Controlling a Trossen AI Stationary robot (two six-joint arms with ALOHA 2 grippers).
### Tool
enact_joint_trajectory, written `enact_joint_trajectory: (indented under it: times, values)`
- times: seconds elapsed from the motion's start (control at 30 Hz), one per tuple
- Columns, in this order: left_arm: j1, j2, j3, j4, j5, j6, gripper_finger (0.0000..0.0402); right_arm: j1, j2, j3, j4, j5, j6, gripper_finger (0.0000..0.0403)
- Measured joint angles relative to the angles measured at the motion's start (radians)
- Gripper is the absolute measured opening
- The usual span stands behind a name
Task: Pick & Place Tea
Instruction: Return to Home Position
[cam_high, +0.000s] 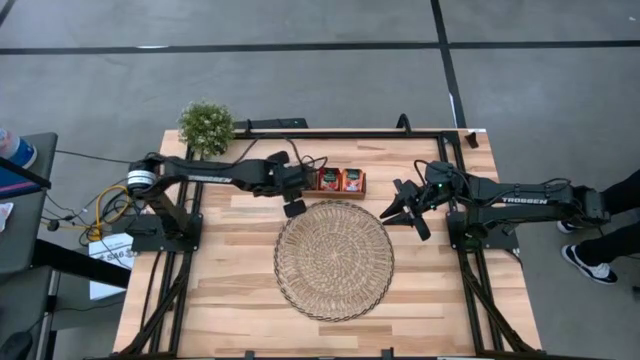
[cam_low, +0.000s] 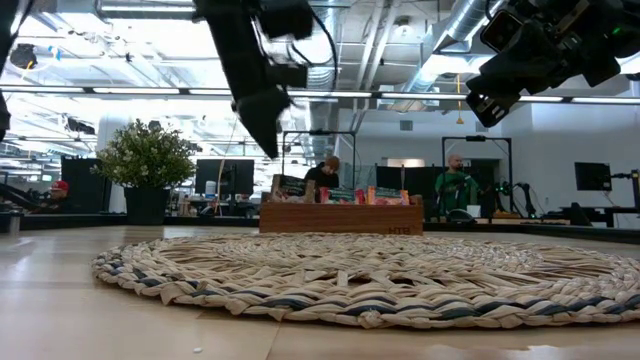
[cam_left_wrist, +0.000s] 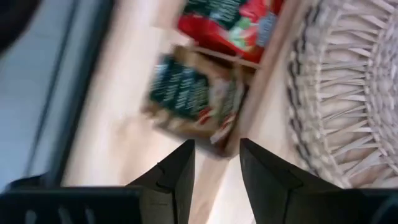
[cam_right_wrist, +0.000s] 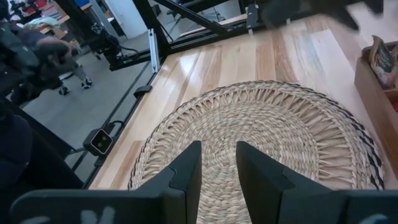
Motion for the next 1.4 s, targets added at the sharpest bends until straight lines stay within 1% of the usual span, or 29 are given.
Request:
enact_joint_trajectory:
  times: [0.1, 0.2, 0.33, 0.4, 0.47, 0.57, 0.63, 0.73, 0.83, 0.9, 0.97, 1.07, 1.17, 1.3, 1.4]
  values:
    - [-0.017, -0.083, 0.000, -0.059, -0.066, -0.042, 0.0120, 0.000, 0.000, 0.000, 0.000, 0.000, 0.009, 0.0092]
    - [-0.028, -0.180, 0.000, -0.141, -0.074, -0.149, 0.0120, 0.000, 0.000, 0.000, 0.004, 0.000, 0.010, 0.0092]
    - [-0.049, -0.313, 0.000, -0.270, -0.060, -0.324, 0.0120, 0.000, 0.000, 0.000, 0.008, -0.001, 0.009, 0.0092]
    - [-0.070, -0.381, -0.019, -0.294, -0.075, -0.385, 0.0120, 0.000, -0.002, 0.000, 0.007, -0.010, 0.008, 0.0092]
    - [-0.108, -0.457, -0.068, -0.289, -0.107, -0.419, 0.0120, -0.001, -0.007, 0.000, 0.007, -0.054, 0.001, 0.0092]
    - [-0.177, -0.581, -0.179, -0.241, -0.158, -0.519, 0.0120, 0.000, -0.031, 0.000, 0.007, -0.153, -0.027, 0.0092]
    - [-0.224, -0.666, -0.270, -0.196, -0.172, -0.599, 0.0120, 0.000, -0.049, 0.000, 0.002, -0.191, -0.034, 0.0092]
    - [-0.308, -0.786, -0.418, -0.097, -0.177, -0.708, 0.0119, -0.002, -0.081, 0.000, 0.000, -0.206, -0.035, 0.0092]
    - [-0.406, -0.892, -0.558, 0.040, -0.210, -0.762, 0.0119, -0.002, -0.115, 0.000, -0.003, -0.207, -0.036, 0.0092]
    - [-0.463, -0.944, -0.635, 0.119, -0.263, -0.768, 0.0119, -0.002, -0.132, 0.000, -0.003, -0.209, -0.042, 0.0092]
    - [-0.510, -0.987, -0.697, 0.154, -0.328, -0.804, 0.0119, -0.001, -0.150, -0.013, 0.004, -0.209, -0.037, 0.0092]
    - [-0.566, -1.036, -0.766, 0.170, -0.421, -0.886, 0.0119, 0.000, -0.189, -0.057, 0.037, -0.209, 0.005, 0.0092]
    - [-0.605, -1.063, -0.811, 0.225, -0.463, -0.894, 0.0119, 0.000, -0.252, -0.125, 0.161, -0.209, 0.045, 0.0092]
    - [-0.608, -1.060, -0.850, 0.281, -0.467, -0.857, 0.0119, 0.000, -0.328, -0.224, 0.311, -0.194, 0.095, 0.0092]
    - [-0.564, -1.037, -0.877, 0.383, -0.439, -0.789, 0.0119, -0.004, -0.380, -0.271, 0.342, -0.176, 0.112, 0.0092]
